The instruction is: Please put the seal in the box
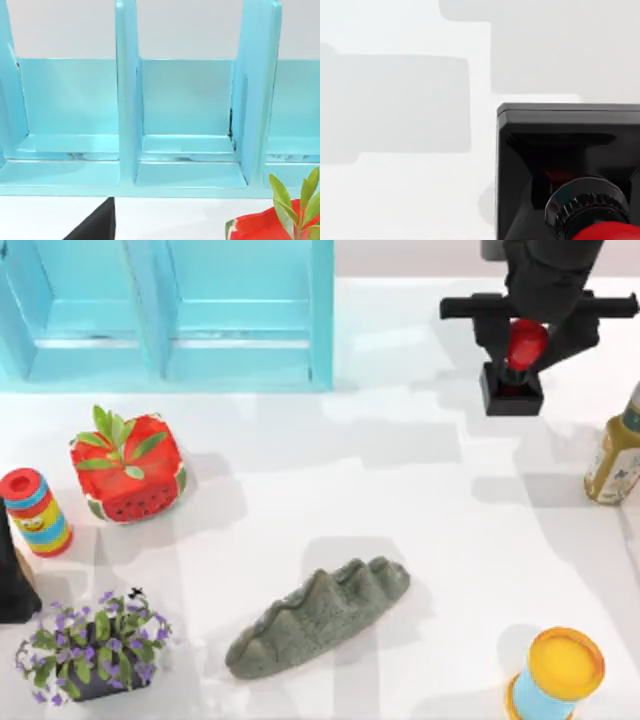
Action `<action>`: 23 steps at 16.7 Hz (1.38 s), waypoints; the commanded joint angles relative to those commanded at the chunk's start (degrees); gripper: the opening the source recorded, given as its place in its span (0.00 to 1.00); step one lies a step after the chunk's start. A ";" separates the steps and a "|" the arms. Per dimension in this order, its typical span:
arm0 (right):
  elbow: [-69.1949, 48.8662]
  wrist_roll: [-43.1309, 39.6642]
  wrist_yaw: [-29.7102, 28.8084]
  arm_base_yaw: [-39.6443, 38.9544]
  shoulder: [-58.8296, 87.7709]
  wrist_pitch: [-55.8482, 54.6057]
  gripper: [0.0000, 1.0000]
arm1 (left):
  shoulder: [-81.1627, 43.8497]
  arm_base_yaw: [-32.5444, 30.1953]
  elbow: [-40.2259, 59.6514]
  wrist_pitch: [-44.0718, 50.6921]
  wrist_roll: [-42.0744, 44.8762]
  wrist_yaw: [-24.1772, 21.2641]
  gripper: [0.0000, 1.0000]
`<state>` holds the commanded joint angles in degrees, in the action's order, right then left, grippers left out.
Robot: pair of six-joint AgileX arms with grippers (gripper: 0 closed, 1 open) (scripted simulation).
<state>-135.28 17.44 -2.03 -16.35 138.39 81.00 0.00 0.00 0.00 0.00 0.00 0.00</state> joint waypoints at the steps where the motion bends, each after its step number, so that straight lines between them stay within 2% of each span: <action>1: -2.29 -0.02 -0.02 0.04 0.29 2.09 0.00 | 0.00 0.00 0.00 0.00 0.00 0.00 1.00; 5: -7.90 -0.03 -0.03 0.08 1.02 7.28 0.00 | 0.00 0.00 0.00 0.00 0.00 0.00 1.00; 12: -6.09 -1.70 -0.40 2.08 -1.20 5.36 0.00 | 0.00 0.00 0.00 0.00 0.00 0.00 1.00; 17: 6.74 -12.92 -0.54 16.89 -13.74 -1.50 0.00 | 0.00 0.00 0.00 0.00 0.00 0.00 1.00; 23: 31.80 -35.46 3.28 37.00 -31.14 -3.23 0.00 | 0.00 0.00 0.00 0.00 0.00 0.00 1.00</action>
<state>-103.48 -18.02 1.25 20.65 107.25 77.77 0.00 0.00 0.00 0.00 0.00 0.00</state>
